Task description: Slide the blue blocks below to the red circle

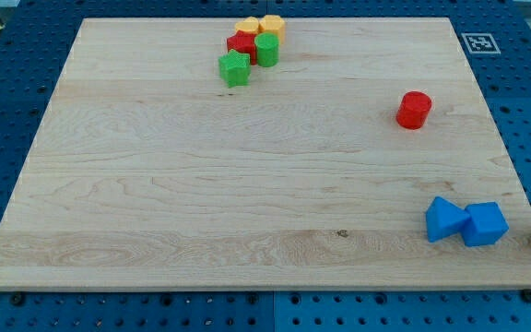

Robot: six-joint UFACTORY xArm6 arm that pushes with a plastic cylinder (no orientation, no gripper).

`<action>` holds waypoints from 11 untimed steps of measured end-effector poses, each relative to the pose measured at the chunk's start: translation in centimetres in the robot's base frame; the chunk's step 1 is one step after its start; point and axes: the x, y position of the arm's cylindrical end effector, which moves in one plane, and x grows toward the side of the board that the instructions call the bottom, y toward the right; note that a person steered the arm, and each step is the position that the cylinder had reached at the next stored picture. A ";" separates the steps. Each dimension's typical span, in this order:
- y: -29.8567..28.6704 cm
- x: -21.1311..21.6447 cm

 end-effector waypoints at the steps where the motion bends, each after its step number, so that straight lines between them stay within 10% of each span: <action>1: -0.1 -0.1; 11: -12.8 -1.8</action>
